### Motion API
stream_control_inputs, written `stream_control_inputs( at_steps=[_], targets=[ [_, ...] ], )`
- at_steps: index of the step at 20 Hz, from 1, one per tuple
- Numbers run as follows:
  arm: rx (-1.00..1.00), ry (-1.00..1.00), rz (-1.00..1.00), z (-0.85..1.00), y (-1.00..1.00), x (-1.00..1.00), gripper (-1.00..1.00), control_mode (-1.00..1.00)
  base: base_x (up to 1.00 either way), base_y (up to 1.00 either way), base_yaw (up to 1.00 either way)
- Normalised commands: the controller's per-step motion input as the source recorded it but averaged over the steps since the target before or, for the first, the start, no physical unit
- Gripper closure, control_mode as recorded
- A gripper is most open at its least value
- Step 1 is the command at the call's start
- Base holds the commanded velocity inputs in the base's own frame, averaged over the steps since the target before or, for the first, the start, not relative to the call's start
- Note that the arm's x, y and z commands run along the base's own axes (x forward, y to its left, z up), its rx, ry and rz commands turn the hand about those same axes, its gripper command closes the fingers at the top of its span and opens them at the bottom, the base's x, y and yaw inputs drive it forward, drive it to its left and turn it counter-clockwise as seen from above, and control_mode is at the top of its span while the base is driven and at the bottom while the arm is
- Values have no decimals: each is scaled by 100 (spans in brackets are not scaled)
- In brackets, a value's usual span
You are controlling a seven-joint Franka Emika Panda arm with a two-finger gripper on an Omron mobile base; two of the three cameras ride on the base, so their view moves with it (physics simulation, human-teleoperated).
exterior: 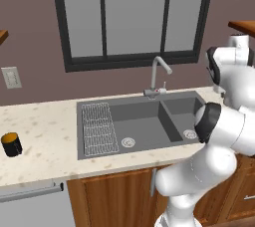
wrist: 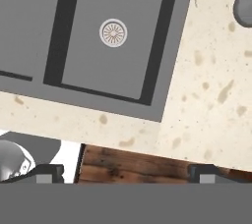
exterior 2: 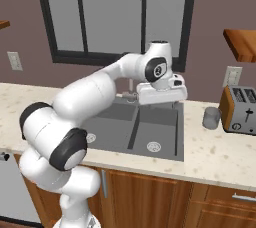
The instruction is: Place the glass cup in the left basin and the mug in the right basin of the sink.
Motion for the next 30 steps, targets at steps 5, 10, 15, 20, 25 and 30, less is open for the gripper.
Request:
stream_control_inputs(
  at_steps=[5,10,15,20,25,30],
  targets=[
    [0,-1,4,-17,-37,30,-100,-100,0,0,0],
    [0,-4,6,-14,-35,30,-100,-100,0,0,0],
    [1,-8,8,-15,-28,29,-100,-100,0,0,0],
    [0,0,4,-16,-22,31,-100,-100,0,0,0],
    [0,0,0,-12,-15,34,-100,-100,0,0,0],
    [0,0,0,-10,-20,30,-100,-100,0,0,0]
  ],
)
